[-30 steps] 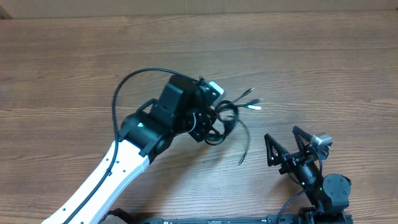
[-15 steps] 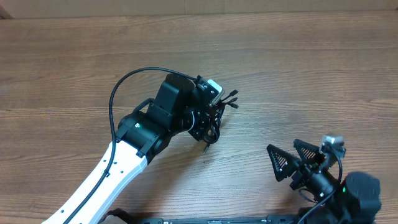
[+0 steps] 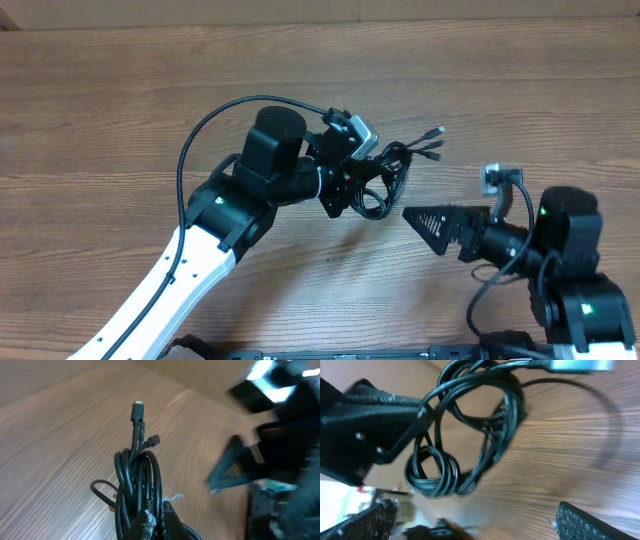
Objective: Untangle cables
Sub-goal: 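Reach the right gripper into the held cable loops and grasp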
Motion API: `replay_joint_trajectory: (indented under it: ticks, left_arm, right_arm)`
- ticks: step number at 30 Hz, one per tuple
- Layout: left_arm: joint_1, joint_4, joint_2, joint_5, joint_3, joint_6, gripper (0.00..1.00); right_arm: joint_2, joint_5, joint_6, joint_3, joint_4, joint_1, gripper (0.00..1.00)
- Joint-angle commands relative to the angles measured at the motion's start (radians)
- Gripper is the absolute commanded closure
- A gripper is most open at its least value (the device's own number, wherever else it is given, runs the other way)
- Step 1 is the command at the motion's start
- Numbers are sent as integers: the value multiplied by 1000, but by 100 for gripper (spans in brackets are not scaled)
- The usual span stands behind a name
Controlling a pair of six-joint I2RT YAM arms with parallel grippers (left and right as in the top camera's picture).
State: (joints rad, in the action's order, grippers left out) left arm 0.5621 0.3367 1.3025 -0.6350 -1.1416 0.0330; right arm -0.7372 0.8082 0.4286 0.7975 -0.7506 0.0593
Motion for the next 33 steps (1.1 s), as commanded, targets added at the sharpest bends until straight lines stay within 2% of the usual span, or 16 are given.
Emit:
replay_joint_trajectory:
  ticks: [1, 3, 5, 13, 25, 31, 33]
  left_arm:
    - [-54, -52, -25, -184, -13, 13, 96]
    - [-92, -92, -25, -259, -13, 13, 96]
    - [-117, -114, -25, -298, -13, 12, 96]
    - [-128, -175, -24, -369, -13, -20, 96]
    - [-111, -402, -24, -369, -13, -222, 96]
    - [-42, -446, -24, -349, -13, -240, 96]
    - [-14, -447, -24, -319, -13, -240, 96]
  right_arm:
    - [-23, 100, 132, 27, 54, -3, 0]
    - [-39, 100, 239, 27, 100, -3, 1]
    - [-40, 101, 301, 27, 133, -3, 5]
    - [-40, 137, 504, 27, 242, -2, 14]
    - [-40, 151, 533, 27, 296, -2, 21]
    - [-40, 190, 533, 27, 371, -2, 23]
    - [-40, 193, 533, 27, 386, -2, 33]
